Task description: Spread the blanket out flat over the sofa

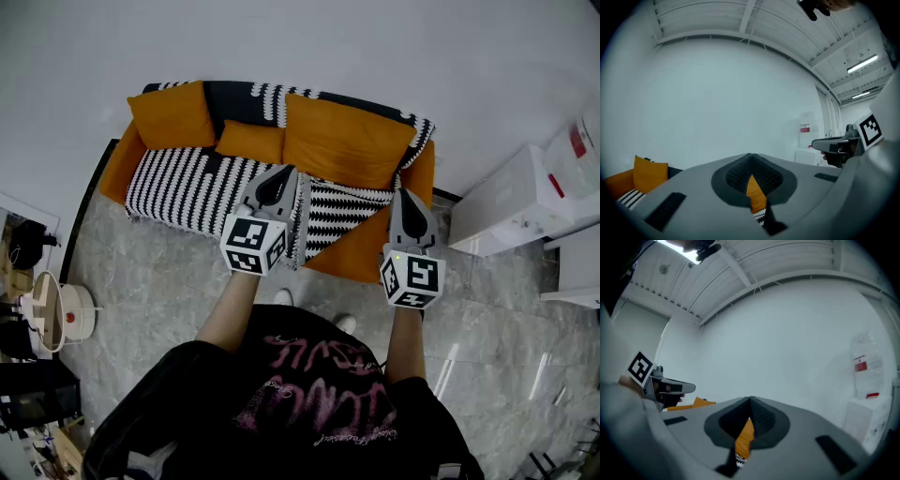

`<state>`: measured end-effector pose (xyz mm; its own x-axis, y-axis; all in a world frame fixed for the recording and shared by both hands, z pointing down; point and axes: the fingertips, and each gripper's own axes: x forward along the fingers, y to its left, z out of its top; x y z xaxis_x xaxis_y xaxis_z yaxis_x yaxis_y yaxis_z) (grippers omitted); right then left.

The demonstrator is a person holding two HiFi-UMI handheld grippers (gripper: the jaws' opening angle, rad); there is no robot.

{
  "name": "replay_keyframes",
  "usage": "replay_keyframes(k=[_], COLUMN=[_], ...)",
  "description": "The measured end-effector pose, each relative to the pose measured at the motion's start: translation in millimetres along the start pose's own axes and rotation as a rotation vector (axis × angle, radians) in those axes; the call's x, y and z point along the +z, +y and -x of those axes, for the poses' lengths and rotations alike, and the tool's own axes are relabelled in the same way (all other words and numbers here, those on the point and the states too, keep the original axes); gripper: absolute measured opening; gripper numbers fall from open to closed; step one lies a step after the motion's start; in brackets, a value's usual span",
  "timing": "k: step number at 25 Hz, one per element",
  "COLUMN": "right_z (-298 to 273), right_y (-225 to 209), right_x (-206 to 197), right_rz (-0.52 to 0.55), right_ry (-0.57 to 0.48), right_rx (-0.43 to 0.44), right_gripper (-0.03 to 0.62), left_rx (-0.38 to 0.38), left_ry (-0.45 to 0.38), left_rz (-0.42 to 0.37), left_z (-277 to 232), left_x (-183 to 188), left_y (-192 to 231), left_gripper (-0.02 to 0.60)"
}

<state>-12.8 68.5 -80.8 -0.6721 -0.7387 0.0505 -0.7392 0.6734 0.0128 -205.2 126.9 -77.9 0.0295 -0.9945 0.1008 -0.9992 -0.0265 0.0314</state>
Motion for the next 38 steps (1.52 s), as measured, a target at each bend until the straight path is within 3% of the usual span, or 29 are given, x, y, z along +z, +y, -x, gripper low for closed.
replay_keyframes(k=[15,26,38], right_z=[19.2,42.2,21.4], right_y=[-22.3,-57.4,-53.1], right_x=[-6.4,-19.7,-28.8], right_rz=[0.012,-0.072,-0.065], right_ry=[-0.011,-0.028,0.01], right_rx=[0.011,0.057,0.049], right_gripper=[0.02,0.02,0.02], left_rx=[0.012,0.041,0.043], left_ry=[0.025,0.052,0.061], left_rz=[0.001,-0.035,-0.013], left_z=[-4.7,-4.0,-16.2], left_x=[-8.3,-15.3,-24.4], left_y=[-34.0,-76.8,-56.6], left_gripper=[0.009,0.009,0.009])
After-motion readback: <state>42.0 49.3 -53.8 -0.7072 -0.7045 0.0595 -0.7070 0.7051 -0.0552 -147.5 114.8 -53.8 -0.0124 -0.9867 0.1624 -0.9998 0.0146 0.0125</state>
